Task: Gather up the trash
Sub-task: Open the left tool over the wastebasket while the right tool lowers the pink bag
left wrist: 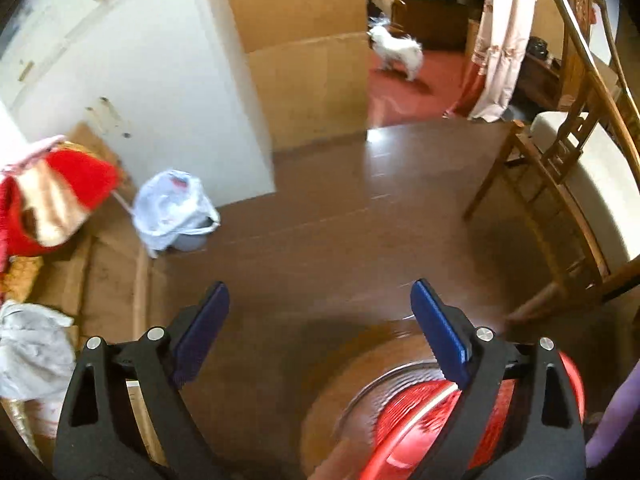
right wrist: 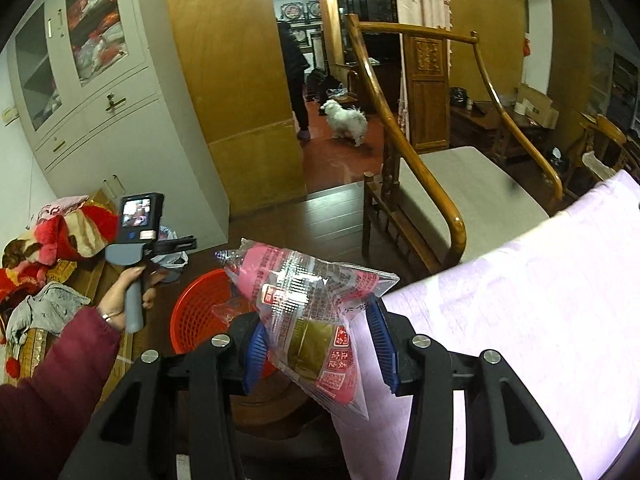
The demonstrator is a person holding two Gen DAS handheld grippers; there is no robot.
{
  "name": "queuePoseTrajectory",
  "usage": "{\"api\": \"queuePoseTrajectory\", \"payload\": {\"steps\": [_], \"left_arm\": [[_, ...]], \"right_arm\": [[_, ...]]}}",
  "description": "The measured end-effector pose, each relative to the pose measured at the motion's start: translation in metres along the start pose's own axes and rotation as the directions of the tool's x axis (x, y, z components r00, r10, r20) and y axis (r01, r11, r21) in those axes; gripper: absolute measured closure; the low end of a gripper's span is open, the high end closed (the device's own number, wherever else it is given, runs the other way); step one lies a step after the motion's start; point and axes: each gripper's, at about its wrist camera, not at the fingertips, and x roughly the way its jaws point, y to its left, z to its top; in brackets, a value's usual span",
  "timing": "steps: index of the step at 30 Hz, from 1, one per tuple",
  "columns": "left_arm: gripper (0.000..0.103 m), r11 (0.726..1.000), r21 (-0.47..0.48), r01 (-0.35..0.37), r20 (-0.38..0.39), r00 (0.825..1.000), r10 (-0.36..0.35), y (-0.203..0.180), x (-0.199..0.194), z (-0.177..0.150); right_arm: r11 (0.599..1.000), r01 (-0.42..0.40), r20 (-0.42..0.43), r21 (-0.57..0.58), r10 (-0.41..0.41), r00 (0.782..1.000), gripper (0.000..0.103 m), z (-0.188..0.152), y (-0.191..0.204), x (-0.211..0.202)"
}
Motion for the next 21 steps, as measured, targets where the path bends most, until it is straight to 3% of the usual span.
{"api": "queuePoseTrajectory", "payload": {"steps": [6, 10, 16, 21], "left_arm": [[0.014, 0.994, 0.11, 0.019, -0.047, 0.999, -0.014, -0.051, 0.035, -0.006], [0.014, 0.985, 0.171, -0.021, -0.029, 0.999, 0.026, -0.067, 0.039, -0.019], [0.014, 0.994, 0.095, 0.059, -0.081, 0.995, -0.052, -0.07, 0.029, -0.051], [0.014, 0.999, 0.004, 0.052, -0.057, 0.997, -0.052, -0.067, 0.008, -0.073]], "right_arm": [[1.0, 0.013, -0.004, -0.013, -0.013, 1.0, 0.057, -0.006, 0.005, -0.005], [0.999, 0.009, 0.004, -0.031, -0.009, 1.0, 0.057, -0.007, 0.009, -0.007], [0.999, -0.008, -0.012, -0.045, 0.008, 1.0, 0.057, -0.009, 0.013, -0.003], [0.997, -0.021, -0.054, -0.069, 0.017, 0.998, 0.056, -0.019, 0.021, 0.007]]}}
